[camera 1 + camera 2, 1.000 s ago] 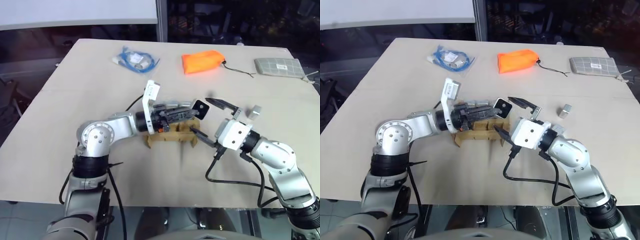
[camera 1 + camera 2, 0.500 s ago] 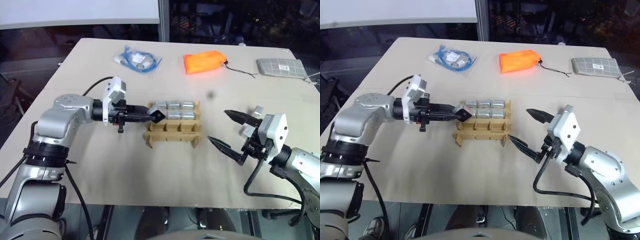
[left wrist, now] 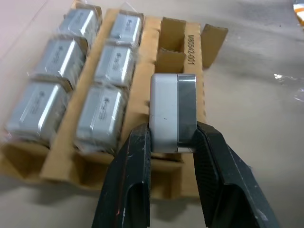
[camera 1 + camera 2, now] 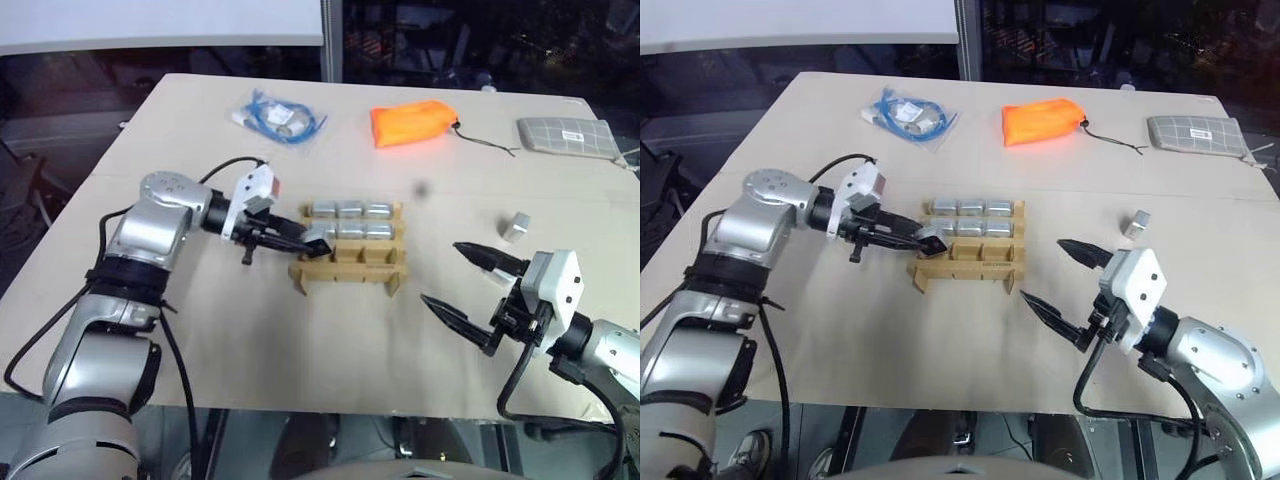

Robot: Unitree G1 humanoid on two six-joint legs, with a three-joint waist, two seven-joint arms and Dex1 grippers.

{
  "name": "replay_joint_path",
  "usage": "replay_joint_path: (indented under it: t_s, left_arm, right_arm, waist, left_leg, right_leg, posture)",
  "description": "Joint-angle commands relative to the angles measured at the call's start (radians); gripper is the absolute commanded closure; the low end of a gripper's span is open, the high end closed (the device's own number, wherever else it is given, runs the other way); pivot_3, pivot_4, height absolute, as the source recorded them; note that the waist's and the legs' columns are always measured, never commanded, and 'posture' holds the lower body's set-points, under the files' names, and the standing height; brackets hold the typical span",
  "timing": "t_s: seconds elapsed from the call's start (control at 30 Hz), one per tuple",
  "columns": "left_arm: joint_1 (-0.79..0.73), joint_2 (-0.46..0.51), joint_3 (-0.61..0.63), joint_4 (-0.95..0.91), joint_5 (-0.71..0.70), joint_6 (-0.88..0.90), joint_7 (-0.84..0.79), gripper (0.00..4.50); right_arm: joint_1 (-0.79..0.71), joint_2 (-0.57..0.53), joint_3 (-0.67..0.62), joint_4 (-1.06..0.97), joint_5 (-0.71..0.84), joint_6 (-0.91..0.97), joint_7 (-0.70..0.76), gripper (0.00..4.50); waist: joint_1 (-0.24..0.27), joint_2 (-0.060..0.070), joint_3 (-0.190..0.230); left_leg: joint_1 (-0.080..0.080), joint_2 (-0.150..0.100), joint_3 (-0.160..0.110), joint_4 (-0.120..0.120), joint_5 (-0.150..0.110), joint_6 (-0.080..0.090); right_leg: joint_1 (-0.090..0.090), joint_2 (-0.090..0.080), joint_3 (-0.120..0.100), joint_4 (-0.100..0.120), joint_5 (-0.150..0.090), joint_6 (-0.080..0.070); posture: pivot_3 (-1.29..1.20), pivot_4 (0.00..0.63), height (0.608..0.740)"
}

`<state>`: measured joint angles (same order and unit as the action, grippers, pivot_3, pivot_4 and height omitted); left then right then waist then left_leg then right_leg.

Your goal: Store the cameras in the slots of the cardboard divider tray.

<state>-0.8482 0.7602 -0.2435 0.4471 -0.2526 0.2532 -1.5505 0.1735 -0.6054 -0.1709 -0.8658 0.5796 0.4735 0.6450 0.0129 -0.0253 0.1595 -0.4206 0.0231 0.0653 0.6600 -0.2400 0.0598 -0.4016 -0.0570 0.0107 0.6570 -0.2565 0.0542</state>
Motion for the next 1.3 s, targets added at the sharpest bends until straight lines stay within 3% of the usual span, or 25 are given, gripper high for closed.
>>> replay_joint_path:
  t_s: [0.03, 0.27, 0.53, 0.67, 0.77, 0.9, 1.07, 1.3]
  left_arm:
    - [-0.048, -0.004, 0.002, 0.033, 0.035, -0.049, -0.033, 3.81]
    - [-0.041, 0.011, -0.025, 0.079, 0.077, -0.109, -0.064, 3.81]
    - [-0.073, -0.028, -0.029, 0.155, 0.129, -0.163, -0.054, 3.81]
    - [-0.086, -0.044, 0.021, 0.107, 0.069, -0.115, -0.062, 1.8]
    - [-0.052, -0.017, 0.085, -0.02, -0.053, -0.003, -0.064, 0.65]
    - [0.023, 0.009, 0.159, -0.206, -0.162, 0.144, -0.049, 0.65]
    - [0.162, -0.029, 0.249, -0.545, -0.342, 0.364, 0.119, 0.65]
    - [0.396, -0.078, 0.289, -0.792, -0.422, 0.44, 0.322, 0.65]
  right_arm:
    - [0.015, -0.012, -0.032, -0.046, -0.002, -0.032, -0.008, 0.01]
    - [0.047, -0.013, -0.024, -0.057, -0.02, -0.05, -0.021, 0.01]
    - [0.058, -0.017, -0.024, -0.046, -0.032, -0.059, -0.024, 0.01]
    - [0.072, -0.013, -0.028, -0.045, -0.045, -0.052, -0.047, 0.0]
    - [0.096, -0.003, -0.021, -0.044, -0.097, -0.022, -0.111, 0.0]
    - [0.102, 0.018, -0.012, -0.018, -0.118, 0.03, -0.181, 0.0]
    - [0.025, 0.067, -0.025, 0.134, -0.218, 0.186, -0.365, 0.0]
    - [-0.086, 0.185, -0.055, 0.22, -0.239, 0.313, -0.512, 0.0]
  waist:
    - [-0.001, 0.0, 0.0]
    - [-0.001, 0.0, 0.0]
    - [-0.003, 0.0, 0.0]
    - [-0.001, 0.0, 0.0]
    - [0.0, -0.001, 0.0]
    - [-0.005, 0.0, 0.0]
    - [-0.006, 0.0, -0.001]
    - [-0.004, 0.002, -0.001]
  left_leg:
    - [-0.001, 0.0, 0.0, 0.001, 0.0, 0.0]
    - [-0.012, 0.002, -0.002, 0.01, -0.001, 0.002]
    - [-0.011, 0.002, -0.001, 0.01, -0.001, 0.002]
    - [-0.011, 0.003, -0.002, 0.011, -0.001, 0.002]
    - [-0.013, 0.003, -0.002, 0.012, -0.001, 0.002]
    - [-0.012, 0.003, -0.002, 0.012, -0.001, 0.002]
    - [-0.011, 0.003, -0.002, 0.013, -0.001, 0.001]
    - [-0.01, 0.003, -0.001, 0.012, 0.0, -0.001]
  right_leg:
    - [0.0, 0.001, 0.0, 0.0, 0.0, 0.0]
    - [-0.008, 0.003, -0.001, 0.004, 0.0, 0.0]
    - [-0.008, 0.003, 0.0, 0.005, 0.0, 0.0]
    - [-0.008, 0.004, -0.001, 0.005, 0.0, 0.0]
    - [-0.008, 0.003, -0.001, 0.005, 0.0, 0.0]
    - [-0.007, 0.003, 0.0, 0.006, 0.0, 0.0]
    - [-0.007, 0.002, 0.0, 0.006, 0.0, 0.0]
    - [-0.007, 0.003, 0.001, 0.007, 0.0, 0.0]
  posture:
    - [0.0, 0.15, 0.74]
    - [0.0, 0.15, 0.74]
    - [0.0, 0.15, 0.74]
    - [0.0, 0.15, 0.74]
    - [0.0, 0.15, 0.74]
    - [0.0, 0.15, 0.74]
    - [0.0, 0.15, 0.74]
    - [0.0, 0.15, 0.74]
